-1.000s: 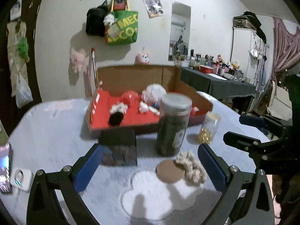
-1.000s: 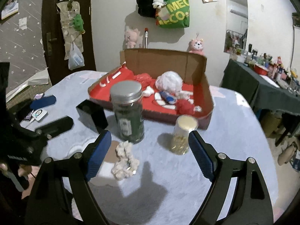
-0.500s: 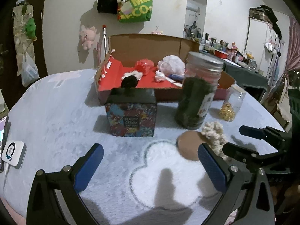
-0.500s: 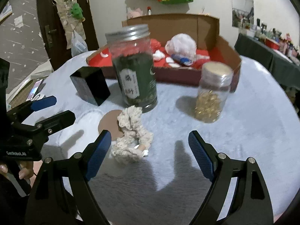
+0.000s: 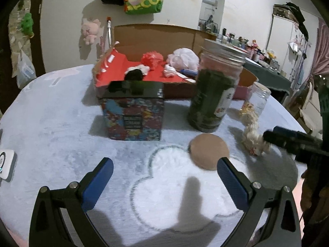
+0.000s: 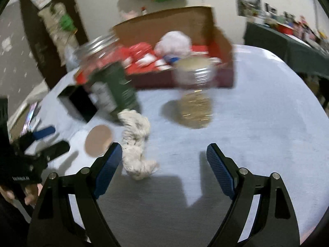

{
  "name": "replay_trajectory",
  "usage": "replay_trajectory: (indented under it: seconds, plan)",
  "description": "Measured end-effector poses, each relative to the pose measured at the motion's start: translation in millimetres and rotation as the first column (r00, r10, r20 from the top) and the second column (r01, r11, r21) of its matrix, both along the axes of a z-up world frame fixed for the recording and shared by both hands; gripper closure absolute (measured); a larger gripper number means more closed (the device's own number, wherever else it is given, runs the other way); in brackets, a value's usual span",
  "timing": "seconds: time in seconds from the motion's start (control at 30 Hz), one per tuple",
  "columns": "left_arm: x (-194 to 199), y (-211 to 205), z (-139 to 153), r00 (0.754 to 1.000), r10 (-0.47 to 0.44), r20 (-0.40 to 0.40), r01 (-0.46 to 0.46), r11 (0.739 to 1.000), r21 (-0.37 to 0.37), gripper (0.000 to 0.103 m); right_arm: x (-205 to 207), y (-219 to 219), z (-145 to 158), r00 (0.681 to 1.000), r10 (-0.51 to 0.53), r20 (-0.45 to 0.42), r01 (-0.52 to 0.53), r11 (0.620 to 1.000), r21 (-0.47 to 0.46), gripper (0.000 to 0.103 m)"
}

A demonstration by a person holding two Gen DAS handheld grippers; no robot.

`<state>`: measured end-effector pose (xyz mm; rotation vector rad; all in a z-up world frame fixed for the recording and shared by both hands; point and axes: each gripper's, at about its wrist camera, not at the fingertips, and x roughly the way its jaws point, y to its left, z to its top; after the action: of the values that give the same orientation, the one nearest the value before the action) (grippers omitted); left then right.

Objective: Organize soft objects
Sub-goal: 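Grasp the tan sponge pad with the left gripper while the right grasps the crochet scrunchie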

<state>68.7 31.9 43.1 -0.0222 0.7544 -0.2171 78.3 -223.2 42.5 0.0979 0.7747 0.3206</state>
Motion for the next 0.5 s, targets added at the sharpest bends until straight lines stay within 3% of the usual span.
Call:
replay_trajectory:
  seconds: [0.17,0.4,0.5]
  plan:
    - [7,-14,1,0.998,-0.061,-0.027,0.060,0.998,-0.023,0.000,1,-27,12,1.000,-0.031,0.004,0.030,0.999,0.038,0.019]
    - [19,-34,2,0.987,-0.152,-0.058,0.151,0.988,-0.020,0.001,9,-14,9,0.997,0.076,-0.028,-0.073,0.995,0.070,0.019]
    - [25,-44,1,0.981,-0.180,-0.069,0.181,0.984,0.001,0.010,15,-3,3,0.990,0.131,-0.050,-0.127,0.989,0.079,0.019]
